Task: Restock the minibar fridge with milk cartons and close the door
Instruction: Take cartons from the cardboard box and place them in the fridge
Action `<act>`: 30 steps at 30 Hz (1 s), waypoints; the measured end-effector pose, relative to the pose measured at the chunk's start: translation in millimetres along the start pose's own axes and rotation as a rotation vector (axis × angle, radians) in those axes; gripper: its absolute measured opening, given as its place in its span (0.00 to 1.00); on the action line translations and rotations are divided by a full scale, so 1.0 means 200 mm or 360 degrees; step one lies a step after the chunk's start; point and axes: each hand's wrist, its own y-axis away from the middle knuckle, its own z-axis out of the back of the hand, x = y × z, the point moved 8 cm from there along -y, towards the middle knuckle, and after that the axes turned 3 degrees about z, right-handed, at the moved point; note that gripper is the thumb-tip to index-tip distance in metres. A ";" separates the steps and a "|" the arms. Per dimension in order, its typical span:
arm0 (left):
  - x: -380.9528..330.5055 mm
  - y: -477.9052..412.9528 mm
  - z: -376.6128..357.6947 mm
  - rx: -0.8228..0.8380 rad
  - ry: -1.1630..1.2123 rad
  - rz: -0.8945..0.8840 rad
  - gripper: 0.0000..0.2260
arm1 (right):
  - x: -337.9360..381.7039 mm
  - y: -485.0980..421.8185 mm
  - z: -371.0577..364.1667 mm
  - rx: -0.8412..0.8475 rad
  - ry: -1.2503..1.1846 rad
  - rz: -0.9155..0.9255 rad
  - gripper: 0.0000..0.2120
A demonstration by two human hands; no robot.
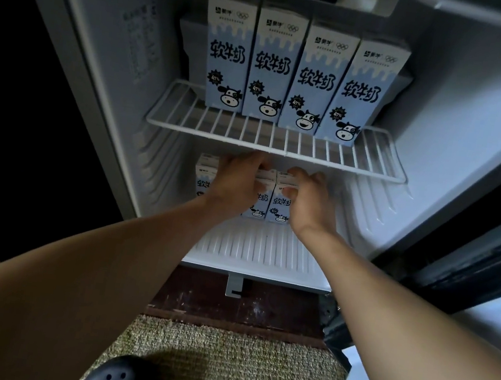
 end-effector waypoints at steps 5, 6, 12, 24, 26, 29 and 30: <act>-0.02 0.04 0.03 -0.0096 -0.0067 -0.0133 0.15 | 0.00 0.04 -0.01 0.0031 0.0017 0.0003 0.18; -0.03 0.05 0.03 -0.0105 -0.0084 -0.0159 0.15 | 0.01 0.05 -0.01 0.0047 0.0038 0.0011 0.19; -0.07 0.12 0.06 -0.0080 -0.0288 -0.0299 0.25 | 0.04 0.14 -0.02 0.0175 0.0323 0.0057 0.35; -0.26 0.56 0.41 0.0529 -0.0788 -0.0400 0.32 | 0.35 0.59 0.32 0.0412 0.0645 0.0189 0.24; -0.32 0.67 0.53 0.0559 -0.0834 -0.0432 0.32 | 0.46 0.68 0.39 0.0431 0.0619 0.0178 0.24; -0.39 0.85 0.72 0.0542 -0.0967 -0.0520 0.31 | 0.63 0.84 0.49 0.0505 0.0584 0.0208 0.26; -0.41 0.91 0.78 0.0543 -0.0997 -0.0531 0.30 | 0.69 0.90 0.52 0.0527 0.0583 0.0229 0.27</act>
